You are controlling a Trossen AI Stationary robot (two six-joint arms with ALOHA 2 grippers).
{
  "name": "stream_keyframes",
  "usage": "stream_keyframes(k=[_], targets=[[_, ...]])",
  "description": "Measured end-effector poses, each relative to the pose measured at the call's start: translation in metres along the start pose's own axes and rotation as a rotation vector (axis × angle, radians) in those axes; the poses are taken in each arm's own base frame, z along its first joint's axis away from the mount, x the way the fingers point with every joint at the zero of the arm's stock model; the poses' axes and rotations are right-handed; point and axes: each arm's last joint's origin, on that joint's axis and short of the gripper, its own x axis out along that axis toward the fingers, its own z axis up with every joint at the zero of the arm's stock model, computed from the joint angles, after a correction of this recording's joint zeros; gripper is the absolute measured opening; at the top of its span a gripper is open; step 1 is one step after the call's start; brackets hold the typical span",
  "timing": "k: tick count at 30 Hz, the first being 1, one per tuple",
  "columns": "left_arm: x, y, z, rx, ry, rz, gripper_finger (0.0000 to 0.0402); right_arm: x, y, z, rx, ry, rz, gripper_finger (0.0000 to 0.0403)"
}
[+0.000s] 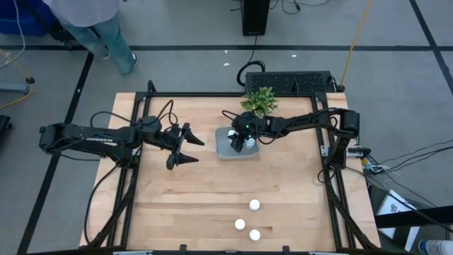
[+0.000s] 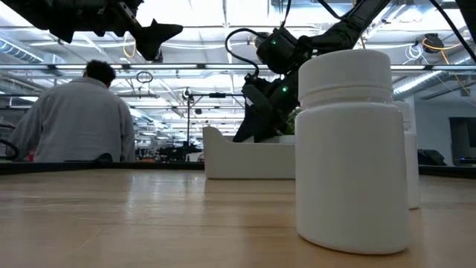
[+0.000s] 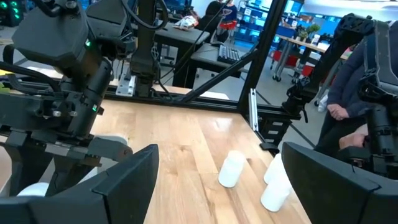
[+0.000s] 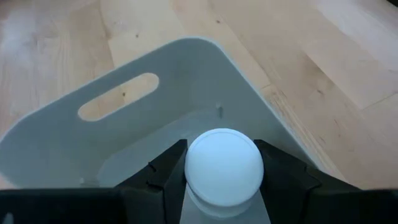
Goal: Pick and place pill bottles into a basket
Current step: Put the white pill bottle into the gray bin
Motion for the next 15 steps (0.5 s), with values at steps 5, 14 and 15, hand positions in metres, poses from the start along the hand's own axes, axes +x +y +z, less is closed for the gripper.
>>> stream_keyframes(k=[5,14,15], targets=[[0.0,0.0,0.0,0.0,0.0,0.0,0.0347,0.0,0.0002,0.0,-0.003,0.0,0.003,0.0165],[0.0,0.0001,-0.0006,-0.001,0.006,0.001,0.0347,-0.0008,0.0008,0.0023,-0.021,-0.019,0.008,0.0193],[0.0,0.0002,-0.001,-0.002,0.009,0.002,0.0347,-0.0008,0.0007,0.0022,-0.021,-0.018,0.007,0.0194]])
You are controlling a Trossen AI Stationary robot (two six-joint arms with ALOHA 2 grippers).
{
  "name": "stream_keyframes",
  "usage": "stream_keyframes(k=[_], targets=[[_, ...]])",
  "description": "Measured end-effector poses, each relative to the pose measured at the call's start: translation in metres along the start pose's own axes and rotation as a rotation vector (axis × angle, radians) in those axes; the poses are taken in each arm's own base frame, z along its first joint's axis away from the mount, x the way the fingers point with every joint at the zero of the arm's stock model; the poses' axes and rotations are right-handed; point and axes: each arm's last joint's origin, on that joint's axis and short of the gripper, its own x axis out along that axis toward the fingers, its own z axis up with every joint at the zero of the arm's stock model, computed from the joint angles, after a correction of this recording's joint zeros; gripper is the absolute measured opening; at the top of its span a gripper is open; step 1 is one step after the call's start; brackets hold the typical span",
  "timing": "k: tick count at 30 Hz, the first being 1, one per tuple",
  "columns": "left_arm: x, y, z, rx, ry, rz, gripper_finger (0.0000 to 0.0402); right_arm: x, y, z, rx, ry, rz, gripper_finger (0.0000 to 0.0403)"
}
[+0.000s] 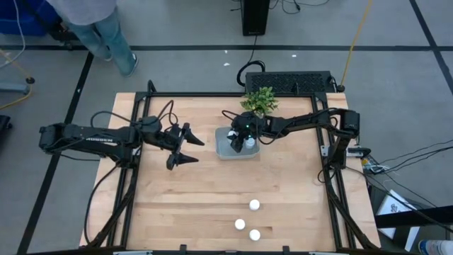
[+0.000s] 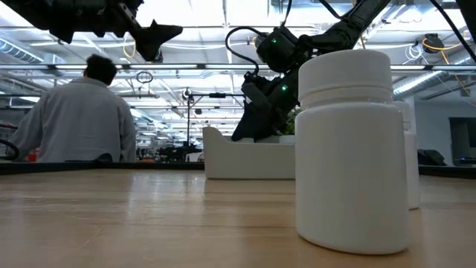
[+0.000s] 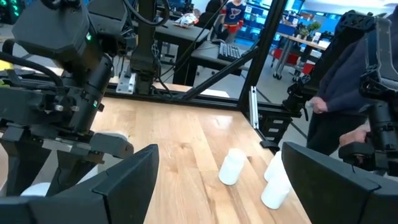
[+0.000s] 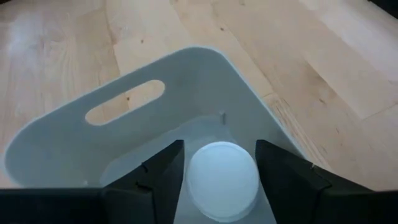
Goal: Pick and place pill bottles into a basket
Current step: Put the white pill bottle into the gray bin
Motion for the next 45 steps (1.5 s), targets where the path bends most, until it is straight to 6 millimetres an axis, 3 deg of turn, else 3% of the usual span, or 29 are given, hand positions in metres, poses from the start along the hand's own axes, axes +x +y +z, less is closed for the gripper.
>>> stream_keyframes(k=[9,18,26,31,34,41,45], targets=[[0.0,0.002,-0.002,-0.008,0.018,0.052,0.0347,-0.002,0.001,0.003,-0.01,-0.02,0.004,0.0207],[0.0,0.002,-0.003,-0.014,0.023,0.066,0.0347,-0.032,0.01,0.023,-0.039,-0.109,0.033,0.0208],[0.001,0.004,-0.007,-0.045,0.047,0.091,0.0347,-0.074,0.052,0.023,-0.178,-0.077,0.147,0.0205],[0.005,0.007,-0.008,-0.096,0.04,0.123,0.0347,-0.103,0.083,0.018,-0.154,-0.054,0.266,0.0205],[0.01,0.009,-0.006,-0.074,0.004,0.11,0.0347,-0.116,0.104,0.007,-0.132,0.006,0.339,0.0205],[0.014,0.007,0.003,-0.097,-0.105,0.07,0.0347,-0.123,0.15,-0.027,-0.053,0.154,0.421,0.0208],[0.016,0.003,0.003,-0.095,-0.107,0.051,0.0347,-0.134,0.169,-0.044,-0.035,0.198,0.382,0.0208]])
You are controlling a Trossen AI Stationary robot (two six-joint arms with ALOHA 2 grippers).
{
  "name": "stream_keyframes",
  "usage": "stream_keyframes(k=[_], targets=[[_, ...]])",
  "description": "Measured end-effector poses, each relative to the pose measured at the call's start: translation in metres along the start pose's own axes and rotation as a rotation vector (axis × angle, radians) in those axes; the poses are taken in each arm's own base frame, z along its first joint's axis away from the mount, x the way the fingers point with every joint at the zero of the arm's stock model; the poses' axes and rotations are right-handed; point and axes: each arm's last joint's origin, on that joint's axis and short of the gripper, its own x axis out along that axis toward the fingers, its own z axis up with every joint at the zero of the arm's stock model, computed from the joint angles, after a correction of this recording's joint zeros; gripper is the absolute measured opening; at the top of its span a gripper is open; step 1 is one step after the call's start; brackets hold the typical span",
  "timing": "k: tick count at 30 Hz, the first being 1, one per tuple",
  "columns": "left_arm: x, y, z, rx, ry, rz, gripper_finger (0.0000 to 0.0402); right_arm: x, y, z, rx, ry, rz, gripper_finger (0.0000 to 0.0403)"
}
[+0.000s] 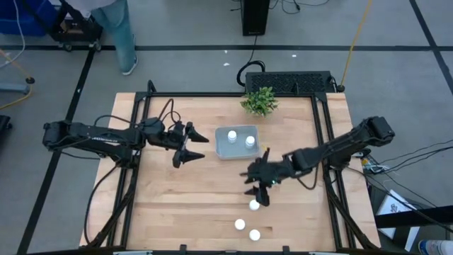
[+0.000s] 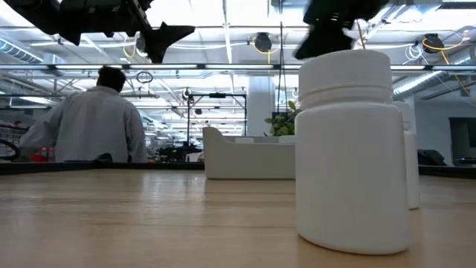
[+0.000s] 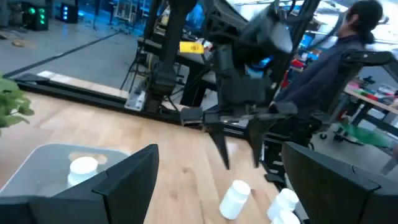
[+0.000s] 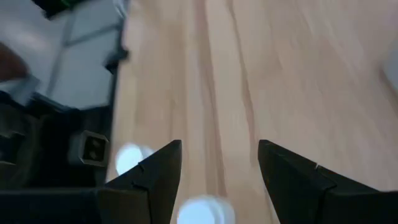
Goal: Pick and place pill bottles into a basket
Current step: Put the white pill bottle into the gray bin
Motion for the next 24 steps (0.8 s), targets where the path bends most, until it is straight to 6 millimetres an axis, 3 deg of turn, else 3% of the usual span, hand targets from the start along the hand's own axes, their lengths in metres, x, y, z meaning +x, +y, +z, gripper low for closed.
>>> stream_keyframes(k=[12,24], targets=[[0.002,-0.008,0.0,0.031,-0.014,-0.04,0.0347,0.026,0.017,-0.041,0.063,0.152,-0.13,0.0224],[0.002,-0.009,-0.001,0.03,-0.007,-0.039,0.0347,0.047,0.025,-0.06,0.04,0.198,-0.14,0.0255]])
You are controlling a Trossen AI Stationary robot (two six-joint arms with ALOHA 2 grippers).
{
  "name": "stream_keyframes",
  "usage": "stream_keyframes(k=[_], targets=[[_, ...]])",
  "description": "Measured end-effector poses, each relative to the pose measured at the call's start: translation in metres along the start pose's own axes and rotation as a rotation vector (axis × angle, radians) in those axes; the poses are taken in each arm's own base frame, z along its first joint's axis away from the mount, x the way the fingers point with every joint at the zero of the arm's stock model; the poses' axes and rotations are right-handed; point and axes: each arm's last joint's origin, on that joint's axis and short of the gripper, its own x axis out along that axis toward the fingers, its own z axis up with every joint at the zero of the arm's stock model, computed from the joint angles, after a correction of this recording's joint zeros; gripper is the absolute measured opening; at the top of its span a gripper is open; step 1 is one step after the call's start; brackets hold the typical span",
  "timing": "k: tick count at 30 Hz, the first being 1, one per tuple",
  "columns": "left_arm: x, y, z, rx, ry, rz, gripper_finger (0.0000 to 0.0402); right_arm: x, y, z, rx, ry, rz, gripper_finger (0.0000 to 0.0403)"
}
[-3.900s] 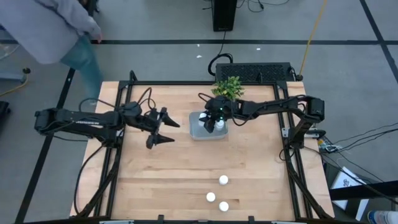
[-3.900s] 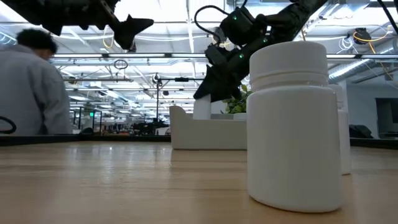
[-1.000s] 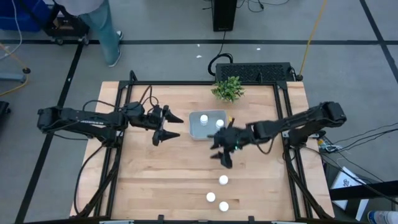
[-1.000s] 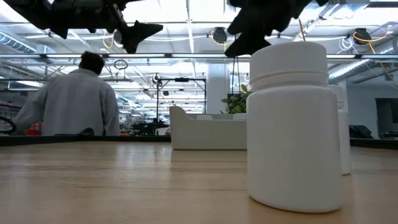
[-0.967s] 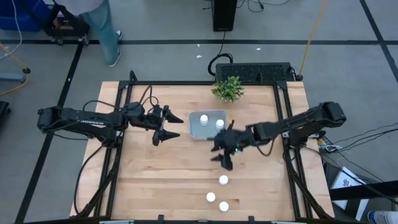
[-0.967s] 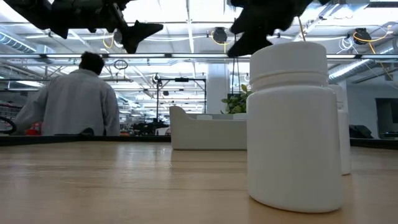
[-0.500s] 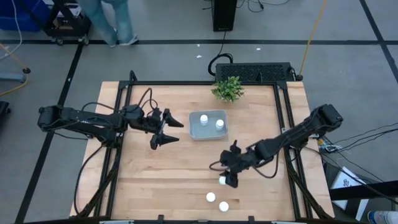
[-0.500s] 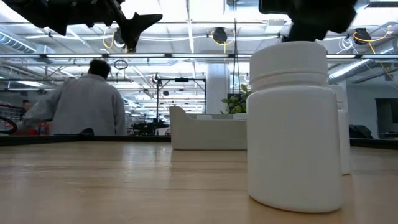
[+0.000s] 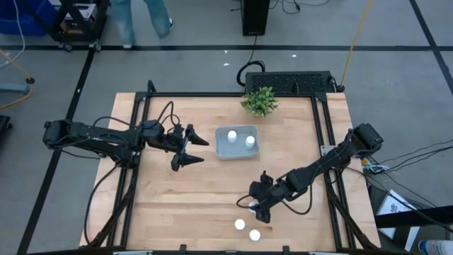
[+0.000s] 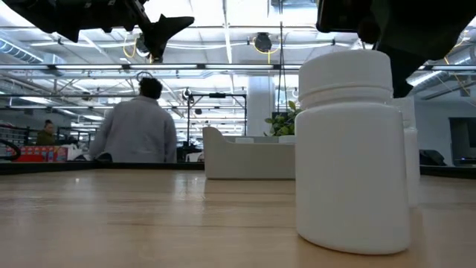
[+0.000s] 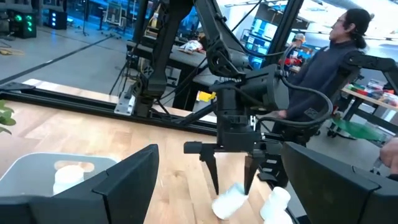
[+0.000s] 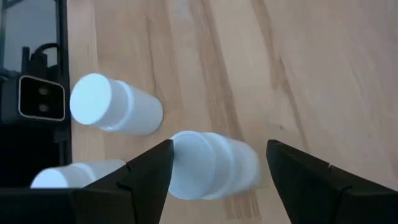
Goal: Pick and place pill bottles into a basket
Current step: Put the white pill bottle into the gray bin
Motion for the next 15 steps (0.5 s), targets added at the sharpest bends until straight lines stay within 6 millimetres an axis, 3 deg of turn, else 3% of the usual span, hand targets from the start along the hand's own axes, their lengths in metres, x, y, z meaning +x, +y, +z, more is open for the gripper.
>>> stream_keyframes(k=[15], targets=[[0.001,-0.001,-0.001,-0.008,-0.008,0.066,0.0347,-0.022,-0.002,-0.001,-0.051,-0.03,-0.058,0.0256]])
